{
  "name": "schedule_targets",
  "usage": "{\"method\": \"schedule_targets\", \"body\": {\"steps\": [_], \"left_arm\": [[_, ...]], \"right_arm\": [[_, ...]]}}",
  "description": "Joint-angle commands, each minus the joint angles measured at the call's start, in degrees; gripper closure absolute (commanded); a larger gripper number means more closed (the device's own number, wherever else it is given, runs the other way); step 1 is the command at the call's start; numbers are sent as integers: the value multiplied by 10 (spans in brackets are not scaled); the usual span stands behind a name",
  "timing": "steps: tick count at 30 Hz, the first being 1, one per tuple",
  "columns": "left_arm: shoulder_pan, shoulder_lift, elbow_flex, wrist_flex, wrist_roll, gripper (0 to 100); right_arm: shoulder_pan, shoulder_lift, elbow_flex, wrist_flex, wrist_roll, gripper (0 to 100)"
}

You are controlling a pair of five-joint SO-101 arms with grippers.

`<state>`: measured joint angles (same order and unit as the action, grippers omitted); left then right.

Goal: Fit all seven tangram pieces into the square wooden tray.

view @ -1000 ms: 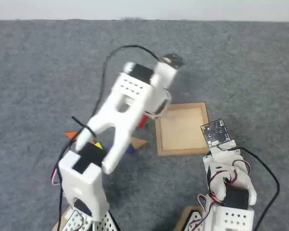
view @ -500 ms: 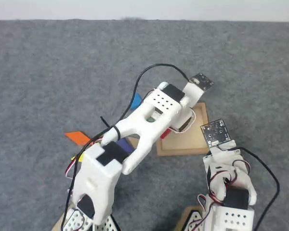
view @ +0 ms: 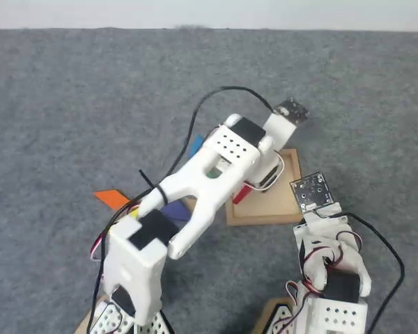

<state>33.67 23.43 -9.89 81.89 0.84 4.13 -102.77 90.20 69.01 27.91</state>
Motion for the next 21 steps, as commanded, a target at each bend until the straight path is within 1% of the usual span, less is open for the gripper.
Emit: {"method": "schedule_targets", "body": {"steps": [1,8,15,17,21], "left_arm": [[4,-58,-13,11,-6,844],[1,-28,-22,11,-6,844],[17,-121,-38,69,-9,844],[-8,-139,-37,75,-15,845],[-74,-97,-36,11,-13,845]], "right_arm": [[1,1,-5,3,9,989],[0,1,-5,3,8,989],[-1,1,-5,3,9,989],[-1,1,-5,3,9,989],[-2,1,-5,3,8,989]]}}
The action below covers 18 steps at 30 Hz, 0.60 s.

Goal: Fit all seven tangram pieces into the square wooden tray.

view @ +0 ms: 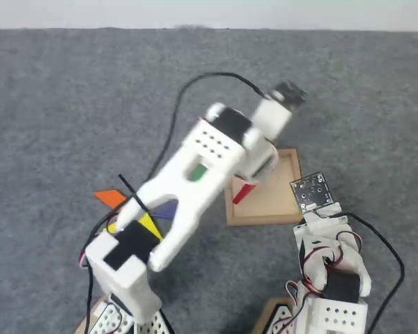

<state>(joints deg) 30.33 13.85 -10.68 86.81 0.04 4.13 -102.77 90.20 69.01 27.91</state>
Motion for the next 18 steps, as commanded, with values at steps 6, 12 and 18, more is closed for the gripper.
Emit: {"method": "schedule_targets", "body": {"steps": [6,12,18], "left_arm": [[-55,119,-33,-93,10,874],[12,154,-33,-94,10,877],[31,154,-33,-89,10,877]], "right_arm": [[-2,1,-5,3,7,989],[-2,1,-5,2,7,989],[-2,1,-5,2,7,989]]}}
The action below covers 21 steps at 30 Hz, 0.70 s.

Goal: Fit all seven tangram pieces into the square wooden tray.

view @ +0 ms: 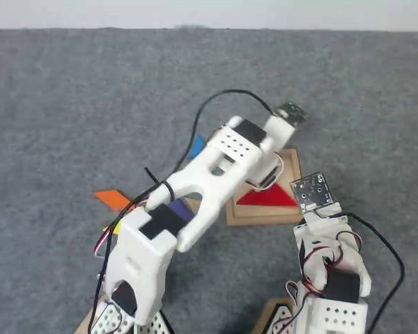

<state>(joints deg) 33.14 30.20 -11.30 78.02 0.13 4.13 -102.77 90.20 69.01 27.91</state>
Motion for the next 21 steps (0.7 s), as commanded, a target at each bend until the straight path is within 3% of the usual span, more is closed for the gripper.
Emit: {"method": "schedule_targets", "body": {"steps": [1,12,21], "left_arm": [[-1,-10,-27,-4,8,877],[-34,-2,-46,-134,6,876],[-11,64,-49,-99,-25,877]], "right_arm": [[-2,1,-5,2,7,989],[-2,1,-5,1,6,989],[-2,1,-5,2,8,989]]}}
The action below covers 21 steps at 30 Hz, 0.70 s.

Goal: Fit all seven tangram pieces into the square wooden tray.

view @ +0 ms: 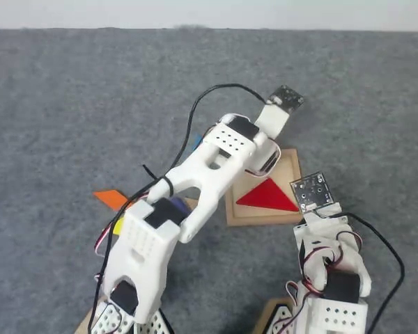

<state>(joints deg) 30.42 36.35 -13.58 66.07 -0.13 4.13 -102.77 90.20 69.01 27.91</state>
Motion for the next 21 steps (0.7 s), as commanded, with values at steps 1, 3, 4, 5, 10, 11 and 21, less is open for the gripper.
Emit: {"method": "schedule_targets", "body": {"steps": [1,3,4,5,10,11,21], "left_arm": [[20,6,-26,33,-25,877],[25,7,-25,63,-25,878],[26,6,-24,81,-25,878],[26,6,-25,98,-25,878],[54,6,-22,166,-25,891],[63,6,-22,178,-25,906],[73,-12,-24,238,4,934]], "right_arm": [[-2,1,-5,2,8,989],[-2,1,-5,2,8,989],[-2,1,-5,2,8,989],[-2,1,-5,2,8,989],[-1,1,-5,2,8,989],[0,1,-5,1,8,989],[0,1,-5,2,9,989]]}}
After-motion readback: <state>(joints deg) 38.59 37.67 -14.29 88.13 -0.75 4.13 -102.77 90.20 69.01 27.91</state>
